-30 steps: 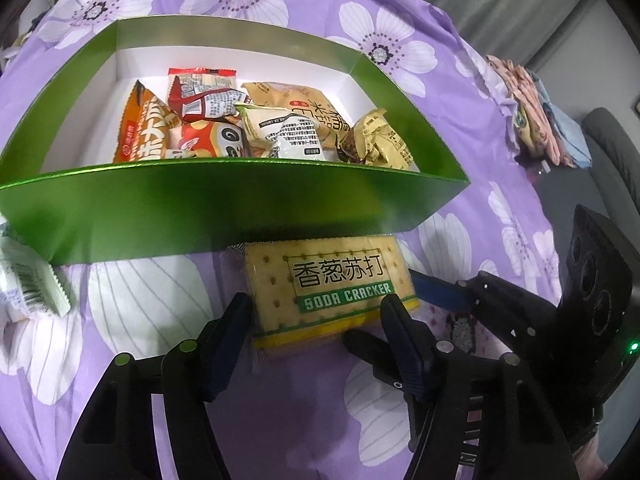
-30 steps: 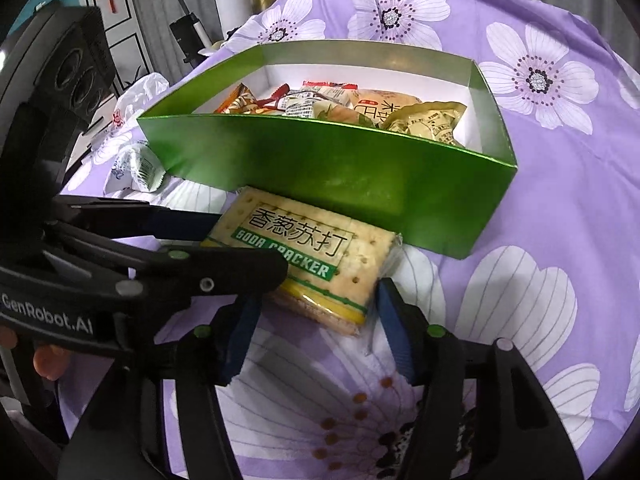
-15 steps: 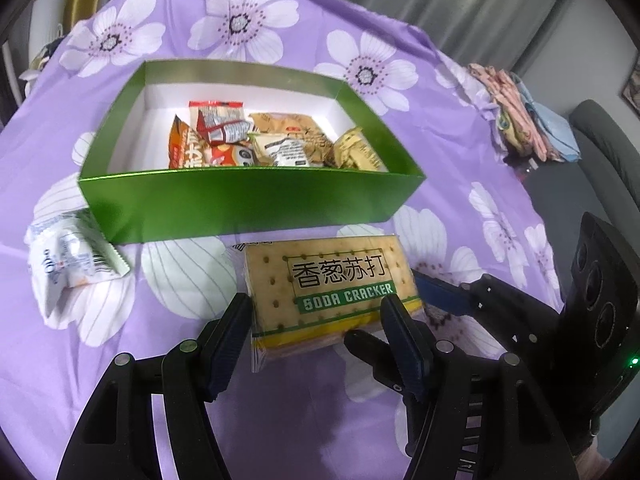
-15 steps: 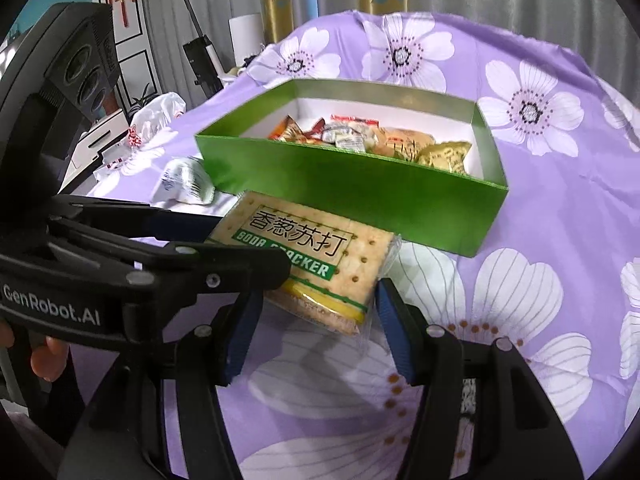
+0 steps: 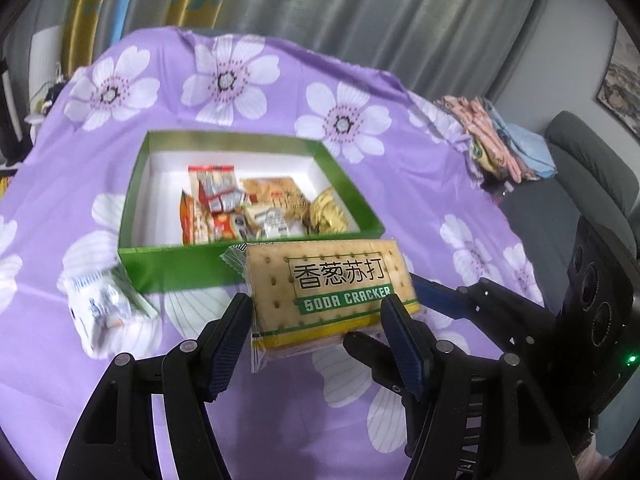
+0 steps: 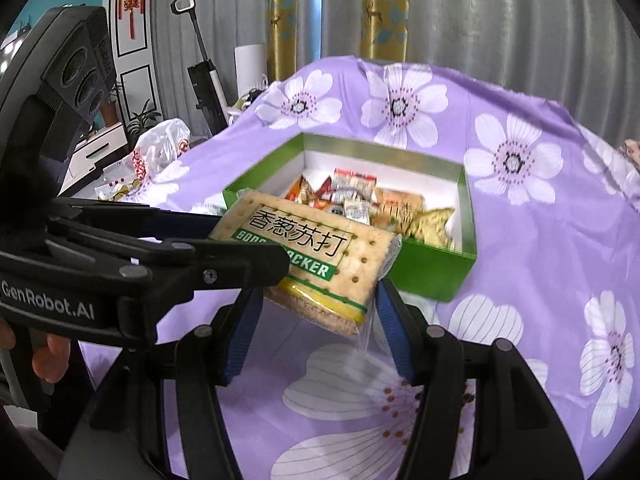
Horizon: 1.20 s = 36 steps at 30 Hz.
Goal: Organize snacks
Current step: 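Lift the cracker packet and carry it over the green box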
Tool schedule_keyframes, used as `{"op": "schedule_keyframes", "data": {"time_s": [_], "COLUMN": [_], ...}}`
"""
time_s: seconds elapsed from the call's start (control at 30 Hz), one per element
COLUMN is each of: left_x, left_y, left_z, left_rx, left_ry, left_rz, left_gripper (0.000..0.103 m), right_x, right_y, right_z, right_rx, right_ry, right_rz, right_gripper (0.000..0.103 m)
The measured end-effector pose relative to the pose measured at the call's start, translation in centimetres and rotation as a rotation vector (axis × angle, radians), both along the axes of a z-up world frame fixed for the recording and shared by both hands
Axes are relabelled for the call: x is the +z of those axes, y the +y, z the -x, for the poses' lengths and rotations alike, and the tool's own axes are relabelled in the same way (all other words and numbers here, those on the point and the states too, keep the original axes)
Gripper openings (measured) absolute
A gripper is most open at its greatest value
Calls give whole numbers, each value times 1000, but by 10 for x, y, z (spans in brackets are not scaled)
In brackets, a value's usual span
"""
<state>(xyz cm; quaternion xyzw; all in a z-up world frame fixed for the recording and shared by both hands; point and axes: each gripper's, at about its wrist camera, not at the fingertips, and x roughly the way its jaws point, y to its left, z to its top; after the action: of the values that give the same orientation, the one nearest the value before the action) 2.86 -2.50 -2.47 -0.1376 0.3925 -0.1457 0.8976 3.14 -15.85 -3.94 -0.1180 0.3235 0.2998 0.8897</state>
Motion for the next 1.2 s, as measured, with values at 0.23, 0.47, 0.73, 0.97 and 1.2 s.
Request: {"op": "schedule_keyframes", "data": {"time_s": [0.23,0.47,0.73,0.97,1.2], "left_x": [16,21,21,21,14], "left_y": [10,15,21,29,36], "left_z": [-9,-21,-39,-58,-84], "left_rx": [4,5,10,19,35], "left_ry": [-47,-76,-87,-90,-76], "left_rz": [-4,-12,-17,-8,-9], "left_gripper": [67,67,67,67,67], "right_x": [13,12,12,13,10], "right_y": [9,17,22,28,36], "right_z": [-15,-29,-44,-65,-89], "right_rx": [-8,-19,-24,-20,-10], "right_ry": [-27,-24,-38,-52,-49], "right_rz": [-15,-15,-10,-12,-7], "right_gripper": [59,58,57,57,57]}}
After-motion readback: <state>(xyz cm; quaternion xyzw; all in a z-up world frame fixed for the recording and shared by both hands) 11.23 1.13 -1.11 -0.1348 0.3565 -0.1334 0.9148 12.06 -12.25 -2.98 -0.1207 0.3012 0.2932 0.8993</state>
